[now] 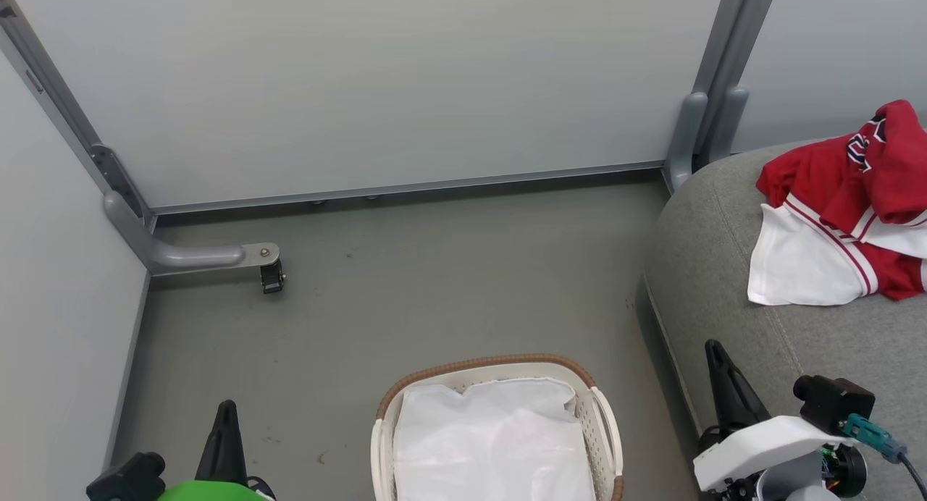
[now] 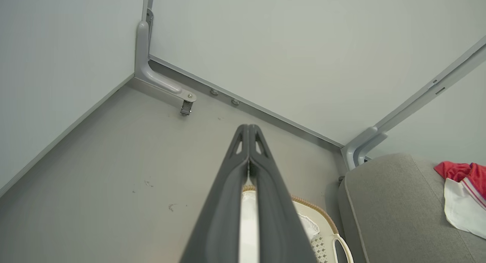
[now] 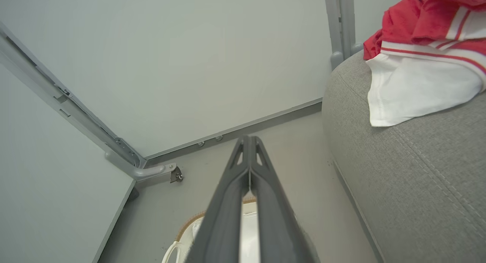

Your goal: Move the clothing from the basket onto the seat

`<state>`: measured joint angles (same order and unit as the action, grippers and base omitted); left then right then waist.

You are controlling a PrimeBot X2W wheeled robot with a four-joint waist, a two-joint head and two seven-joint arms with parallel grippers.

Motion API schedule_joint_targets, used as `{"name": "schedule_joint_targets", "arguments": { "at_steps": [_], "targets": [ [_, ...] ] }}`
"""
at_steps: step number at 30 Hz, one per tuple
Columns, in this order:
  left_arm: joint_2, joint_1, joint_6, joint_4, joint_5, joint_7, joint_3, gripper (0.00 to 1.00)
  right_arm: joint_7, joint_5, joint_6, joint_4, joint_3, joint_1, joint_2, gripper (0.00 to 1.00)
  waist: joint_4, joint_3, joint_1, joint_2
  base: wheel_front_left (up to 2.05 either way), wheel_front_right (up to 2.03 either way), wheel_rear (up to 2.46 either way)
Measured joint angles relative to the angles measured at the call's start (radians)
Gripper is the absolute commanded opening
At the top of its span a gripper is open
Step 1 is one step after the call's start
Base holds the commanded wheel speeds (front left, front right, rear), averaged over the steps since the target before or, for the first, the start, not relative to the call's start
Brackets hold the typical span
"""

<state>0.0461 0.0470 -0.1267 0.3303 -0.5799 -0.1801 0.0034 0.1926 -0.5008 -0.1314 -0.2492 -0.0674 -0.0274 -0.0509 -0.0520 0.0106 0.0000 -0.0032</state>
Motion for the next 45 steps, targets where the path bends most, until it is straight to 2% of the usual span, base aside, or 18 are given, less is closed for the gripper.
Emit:
{"name": "schedule_joint_targets", "arguments": {
  "at_steps": [22, 45],
  "targets": [
    [0.0, -0.044, 0.0, -0.024, -0.301, 0.087, 0.032, 0.0, -0.078, -0.336, 0.0, 0.001, 0.038, -0.018, -0.009, 0.0, 0.011, -0.003, 0.0, 0.0, 0.0, 0.0, 0.0],
    [0.0, -0.08, 0.0, -0.044, -0.549, 0.158, 0.06, 0.0, -0.146, -0.61, 0.0, 0.002, 0.075, -0.036, -0.013, 0.0, 0.022, -0.006, 0.0, 0.0, 0.0, 0.0, 0.0]
  ]
}}
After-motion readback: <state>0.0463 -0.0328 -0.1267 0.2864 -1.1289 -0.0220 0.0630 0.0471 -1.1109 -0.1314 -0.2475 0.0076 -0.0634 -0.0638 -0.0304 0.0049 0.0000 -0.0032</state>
